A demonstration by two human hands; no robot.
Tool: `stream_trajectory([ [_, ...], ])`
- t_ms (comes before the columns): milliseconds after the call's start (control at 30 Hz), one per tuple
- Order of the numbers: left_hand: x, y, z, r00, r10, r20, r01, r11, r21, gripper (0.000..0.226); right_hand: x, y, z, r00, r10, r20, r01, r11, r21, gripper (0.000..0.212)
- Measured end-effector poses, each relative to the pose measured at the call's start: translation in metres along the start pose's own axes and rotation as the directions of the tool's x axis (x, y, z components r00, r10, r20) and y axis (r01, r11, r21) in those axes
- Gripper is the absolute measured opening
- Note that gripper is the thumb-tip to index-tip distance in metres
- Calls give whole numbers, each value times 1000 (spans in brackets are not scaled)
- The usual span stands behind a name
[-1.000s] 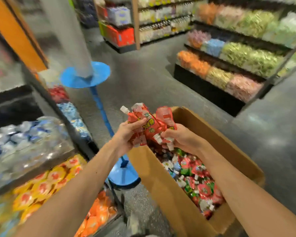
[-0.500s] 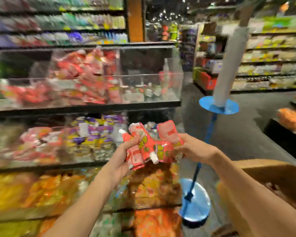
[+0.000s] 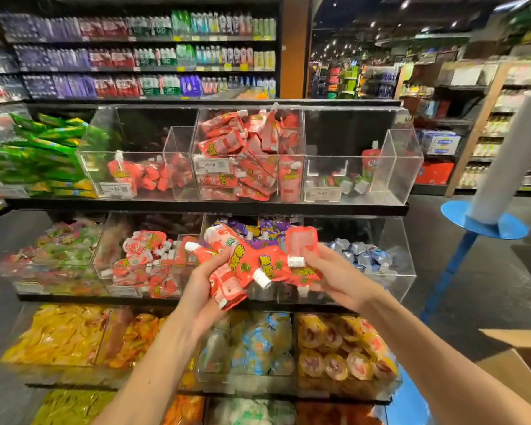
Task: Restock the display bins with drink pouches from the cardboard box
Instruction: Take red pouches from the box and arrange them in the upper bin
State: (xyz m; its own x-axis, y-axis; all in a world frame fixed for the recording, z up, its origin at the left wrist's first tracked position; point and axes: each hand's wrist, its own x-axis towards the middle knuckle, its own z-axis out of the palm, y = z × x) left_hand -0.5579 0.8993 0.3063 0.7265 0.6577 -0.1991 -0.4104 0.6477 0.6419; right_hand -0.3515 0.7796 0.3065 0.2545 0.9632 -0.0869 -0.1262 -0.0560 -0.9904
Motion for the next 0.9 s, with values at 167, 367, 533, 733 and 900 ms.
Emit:
stream_trajectory([
  [167, 5, 12, -1, 997, 65, -43, -60, 992, 110, 28, 10, -3, -20, 909, -396, -127, 194, 673, -713, 14],
  [367, 20, 18, 9, 991, 119, -55, -104, 969, 224, 18, 11, -10, -32, 499, -819, 284, 237, -186, -953, 23],
  [533, 32, 18, 34, 977, 210, -46, -193, 951, 242, 17, 18, -4, -56, 468, -844, 262, 220, -175, -960, 60],
  [733, 47, 7, 67, 940, 333, -68, -295, 899, 325, 51, 37, -7, -80, 544, -782, 303, 406, -71, -911, 72],
  [900, 59, 4, 77, 921, 384, -62, -348, 885, 310, 41, 51, -3, -90, 572, -800, 181, 539, 201, -818, 71],
])
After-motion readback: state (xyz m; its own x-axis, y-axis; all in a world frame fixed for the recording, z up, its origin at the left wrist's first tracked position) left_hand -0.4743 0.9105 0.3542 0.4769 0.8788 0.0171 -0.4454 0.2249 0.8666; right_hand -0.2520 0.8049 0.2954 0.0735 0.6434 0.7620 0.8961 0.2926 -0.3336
